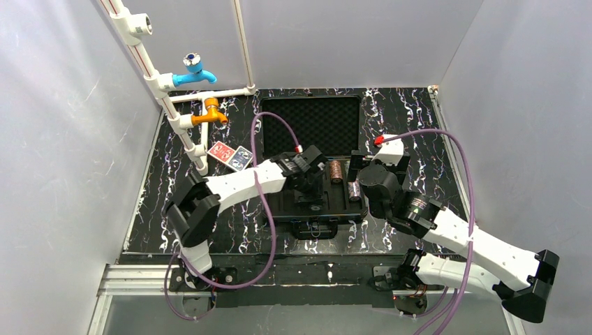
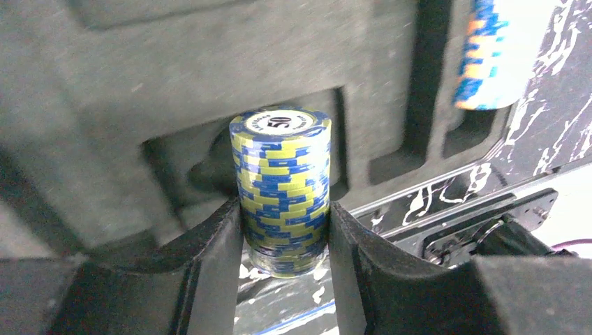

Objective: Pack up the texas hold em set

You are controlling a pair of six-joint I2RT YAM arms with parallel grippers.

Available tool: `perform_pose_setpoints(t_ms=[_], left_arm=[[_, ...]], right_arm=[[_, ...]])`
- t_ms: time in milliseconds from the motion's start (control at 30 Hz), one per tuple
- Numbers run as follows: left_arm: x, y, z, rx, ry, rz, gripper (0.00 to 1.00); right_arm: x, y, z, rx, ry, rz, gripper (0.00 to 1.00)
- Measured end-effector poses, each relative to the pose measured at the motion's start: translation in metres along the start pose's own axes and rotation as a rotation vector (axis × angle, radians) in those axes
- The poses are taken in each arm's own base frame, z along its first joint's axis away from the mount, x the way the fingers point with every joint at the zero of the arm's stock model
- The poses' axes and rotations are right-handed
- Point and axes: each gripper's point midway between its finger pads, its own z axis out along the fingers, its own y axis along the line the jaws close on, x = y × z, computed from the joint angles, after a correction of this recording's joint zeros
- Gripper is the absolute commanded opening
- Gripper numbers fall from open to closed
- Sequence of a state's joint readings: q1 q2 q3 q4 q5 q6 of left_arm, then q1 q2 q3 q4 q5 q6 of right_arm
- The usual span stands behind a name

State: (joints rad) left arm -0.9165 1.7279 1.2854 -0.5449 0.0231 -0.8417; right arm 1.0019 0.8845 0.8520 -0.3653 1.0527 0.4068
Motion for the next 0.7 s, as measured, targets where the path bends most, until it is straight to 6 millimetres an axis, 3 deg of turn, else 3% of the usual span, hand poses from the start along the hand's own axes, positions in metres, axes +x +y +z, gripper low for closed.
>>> perform_pose_setpoints(t_ms=[167,700], left_arm=[[-0.005,-0.026,0.023,-0.003,-0.009,0.015,0.0],[-0.019,-0.053,0.038,-0.047,-0.055,0.031,0.0]], right_arm=[[0.003,-0.006,0.0,0.022,-0.004,-0.008,1.0],[0.004,-0.013,-0.001,0.046,-0.014,-0.004,1.0]])
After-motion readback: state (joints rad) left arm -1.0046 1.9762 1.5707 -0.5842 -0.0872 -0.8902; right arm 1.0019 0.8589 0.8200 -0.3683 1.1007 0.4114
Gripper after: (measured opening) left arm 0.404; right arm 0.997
